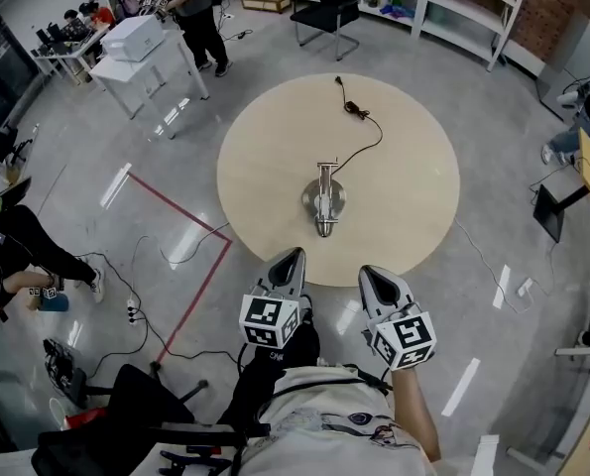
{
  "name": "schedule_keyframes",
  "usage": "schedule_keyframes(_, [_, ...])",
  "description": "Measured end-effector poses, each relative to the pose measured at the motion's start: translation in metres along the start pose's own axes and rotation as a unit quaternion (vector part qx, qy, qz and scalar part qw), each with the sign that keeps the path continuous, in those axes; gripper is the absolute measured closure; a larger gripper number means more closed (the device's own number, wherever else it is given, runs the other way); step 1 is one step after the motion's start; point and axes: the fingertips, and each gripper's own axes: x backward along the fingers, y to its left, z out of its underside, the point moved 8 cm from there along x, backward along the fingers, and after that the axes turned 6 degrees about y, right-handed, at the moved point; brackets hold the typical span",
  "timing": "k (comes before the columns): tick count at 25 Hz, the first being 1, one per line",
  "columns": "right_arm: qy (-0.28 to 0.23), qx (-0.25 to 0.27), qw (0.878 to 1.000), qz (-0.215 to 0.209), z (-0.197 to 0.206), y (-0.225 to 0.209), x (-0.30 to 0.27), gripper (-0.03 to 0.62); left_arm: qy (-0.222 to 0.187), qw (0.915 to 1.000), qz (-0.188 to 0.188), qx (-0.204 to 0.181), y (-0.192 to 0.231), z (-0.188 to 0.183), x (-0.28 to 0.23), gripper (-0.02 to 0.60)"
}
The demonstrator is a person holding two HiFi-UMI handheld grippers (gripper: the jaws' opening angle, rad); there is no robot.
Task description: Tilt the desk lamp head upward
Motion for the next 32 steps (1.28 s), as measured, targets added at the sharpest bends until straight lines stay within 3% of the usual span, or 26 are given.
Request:
schedule_keyframes(4, [0.008,0.000,1.000,0.005,-0.013,-0.013,-0.040,0.591,0.023,0.9997,0.008,0.003,0.037,-0.005,-0.037,0.591])
schedule_keyframes(9, [-0.014,0.005,0.999,0.030,-0.034,-0.032,-0.087,0.591,0.057,0.9971,0.044,-0.026,0.084,-0.001,-0.088,0.591])
schedule_keyframes(17, [0.015,0.010,0.999,0.030,-0.048,-0.057,-0.151,0.591,0.106,0.9911,0.064,-0.047,0.137,0.006,-0.153,0.591])
schedule_keyframes(25, [0.062,0.006,0.998,0.018,-0.040,-0.086,-0.153,0.591,0.183,0.9715,0.118,-0.094,0.140,0.066,-0.210,0.591])
schedule_keyframes(32, [0.094,0.032,0.994,-0.041,-0.035,-0.101,-0.169,0.591,0.233,0.9564,0.113,-0.135,0.152,0.106,-0.256,0.591])
